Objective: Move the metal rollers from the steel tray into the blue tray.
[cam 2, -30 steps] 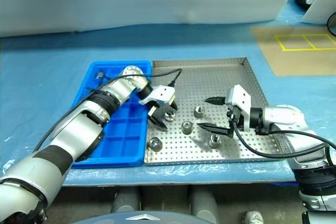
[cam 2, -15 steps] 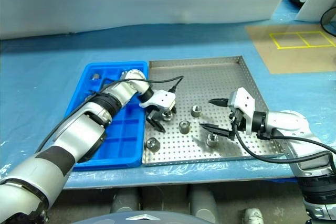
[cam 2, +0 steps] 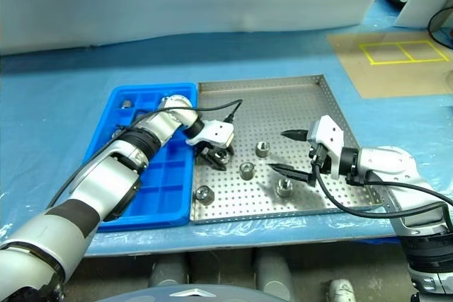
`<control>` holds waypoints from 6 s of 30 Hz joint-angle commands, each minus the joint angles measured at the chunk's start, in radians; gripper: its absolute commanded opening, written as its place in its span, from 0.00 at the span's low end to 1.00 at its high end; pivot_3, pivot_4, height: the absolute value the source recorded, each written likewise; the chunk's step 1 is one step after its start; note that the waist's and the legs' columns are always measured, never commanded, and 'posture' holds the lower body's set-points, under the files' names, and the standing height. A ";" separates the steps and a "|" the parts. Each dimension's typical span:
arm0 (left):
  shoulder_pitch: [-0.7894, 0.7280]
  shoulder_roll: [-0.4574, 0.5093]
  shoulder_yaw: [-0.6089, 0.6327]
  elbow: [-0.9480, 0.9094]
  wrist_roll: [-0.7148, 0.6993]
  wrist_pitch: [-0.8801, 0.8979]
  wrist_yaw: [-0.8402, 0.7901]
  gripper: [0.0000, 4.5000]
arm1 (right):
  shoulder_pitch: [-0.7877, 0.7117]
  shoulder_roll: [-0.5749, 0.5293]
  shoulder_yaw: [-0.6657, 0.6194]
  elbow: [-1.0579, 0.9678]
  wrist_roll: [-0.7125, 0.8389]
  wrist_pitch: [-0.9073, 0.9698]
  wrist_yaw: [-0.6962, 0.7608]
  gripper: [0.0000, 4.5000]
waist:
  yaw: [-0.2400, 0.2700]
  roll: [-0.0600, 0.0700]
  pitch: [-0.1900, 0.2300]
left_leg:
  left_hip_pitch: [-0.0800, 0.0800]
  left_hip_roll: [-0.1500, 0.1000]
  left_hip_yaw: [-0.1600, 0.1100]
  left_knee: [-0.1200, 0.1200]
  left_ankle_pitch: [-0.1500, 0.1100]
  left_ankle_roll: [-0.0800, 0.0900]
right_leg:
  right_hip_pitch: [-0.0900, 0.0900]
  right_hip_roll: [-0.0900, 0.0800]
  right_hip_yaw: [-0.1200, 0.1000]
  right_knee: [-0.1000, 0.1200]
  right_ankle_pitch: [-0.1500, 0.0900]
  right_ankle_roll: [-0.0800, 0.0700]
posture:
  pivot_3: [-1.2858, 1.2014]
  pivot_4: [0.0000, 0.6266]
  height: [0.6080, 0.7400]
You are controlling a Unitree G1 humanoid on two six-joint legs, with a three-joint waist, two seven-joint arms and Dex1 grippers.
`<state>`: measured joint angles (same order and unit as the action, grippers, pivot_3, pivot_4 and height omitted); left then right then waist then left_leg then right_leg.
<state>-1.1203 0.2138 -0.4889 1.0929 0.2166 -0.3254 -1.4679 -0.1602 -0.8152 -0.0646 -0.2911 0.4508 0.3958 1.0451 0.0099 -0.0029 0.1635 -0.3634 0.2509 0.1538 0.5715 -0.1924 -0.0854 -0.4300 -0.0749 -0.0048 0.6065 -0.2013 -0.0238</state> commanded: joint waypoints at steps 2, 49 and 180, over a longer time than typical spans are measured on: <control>0.012 0.021 0.016 -0.006 0.005 -0.016 -0.019 0.52 | -0.015 0.007 -0.008 -0.010 0.002 -0.021 0.001 1.00 | 0.000 0.000 0.000 | 0.000 0.000 0.000 0.000 0.000 0.000 | 0.000 0.000 0.000 0.000 0.000 0.000 | 0.38 0.24 1.00; 0.500 0.523 0.501 -0.903 -0.450 0.608 0.096 0.38 | -0.561 0.347 0.266 0.545 -0.137 -0.297 0.267 1.00 | 0.079 0.000 0.000 | -0.006 0.007 -0.001 -0.005 0.005 -0.008 | -0.011 0.000 -0.010 0.003 -0.001 -0.003 | 0.59 0.24 1.00; 0.072 -0.130 0.099 -0.003 -0.116 0.012 0.005 0.88 | 0.164 0.045 -0.202 -0.092 -0.040 -0.016 -0.156 1.00 | -0.024 0.000 0.000 | -0.004 -0.006 0.002 0.005 -0.003 0.006 | -0.003 -0.003 0.006 -0.001 0.003 0.004 | 0.34 0.24 1.00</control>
<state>-1.0469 0.0799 -0.4072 1.0924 0.1032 -0.3025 -1.4607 0.0047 -0.7535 -0.2448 -0.3475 0.3959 0.3828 0.8909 -0.0145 -0.0030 0.1634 -0.3671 0.2446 0.1559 0.5764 -0.1954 -0.0798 -0.4329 -0.0783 0.0015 0.6054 -0.1984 -0.0195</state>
